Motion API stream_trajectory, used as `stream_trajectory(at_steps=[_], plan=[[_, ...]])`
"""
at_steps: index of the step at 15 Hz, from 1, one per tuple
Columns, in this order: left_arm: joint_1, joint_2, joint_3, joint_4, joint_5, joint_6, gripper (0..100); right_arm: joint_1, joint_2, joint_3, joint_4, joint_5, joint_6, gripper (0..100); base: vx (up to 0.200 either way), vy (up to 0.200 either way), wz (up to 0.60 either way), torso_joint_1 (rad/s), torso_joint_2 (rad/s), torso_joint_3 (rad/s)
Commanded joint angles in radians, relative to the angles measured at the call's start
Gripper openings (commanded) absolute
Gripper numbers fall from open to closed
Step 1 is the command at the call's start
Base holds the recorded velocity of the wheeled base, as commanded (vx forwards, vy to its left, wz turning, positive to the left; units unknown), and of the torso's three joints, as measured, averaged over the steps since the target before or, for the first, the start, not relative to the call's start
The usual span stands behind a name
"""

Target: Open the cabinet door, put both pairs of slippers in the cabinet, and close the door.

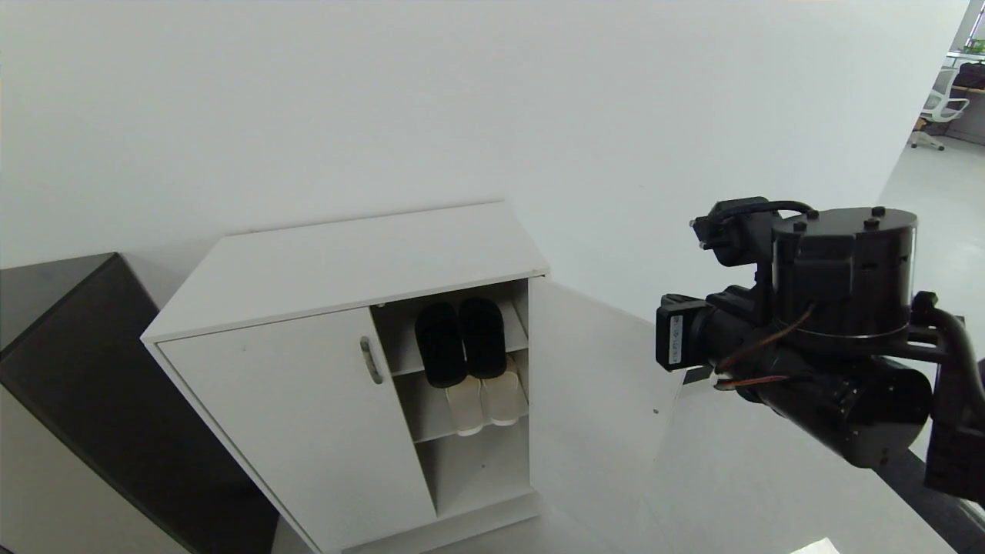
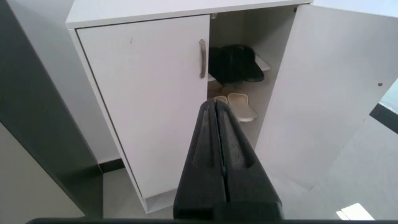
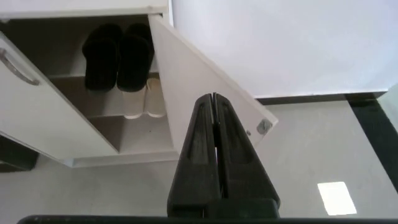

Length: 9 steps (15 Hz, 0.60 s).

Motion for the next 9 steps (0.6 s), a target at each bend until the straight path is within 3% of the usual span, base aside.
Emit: stream_trajectory(at_steps=[1, 8, 9], plan=[[0.0, 0.0, 0.0, 0.0, -0.001, 0.0, 0, -0.06, 0.023, -0.049, 0.021, 0.02, 0.012, 0, 0.0, 0.0, 0.0, 0.0, 0.0, 0.0], [0.0, 0.002, 0.0, 0.0, 0.001, 0.0, 0, -0.178, 0.167, -0.169, 0.026, 0.084, 0.06, 0, 0.0, 0.0, 0.0, 0.0, 0.0, 0.0], [-0.001, 0.0, 0.0, 0.0, -0.001, 0.0, 0, -0.187, 0.182, -0.181, 0.026, 0.085, 0.062, 0, -0.2, 0.0, 0.0, 0.002, 0.0, 0.007]])
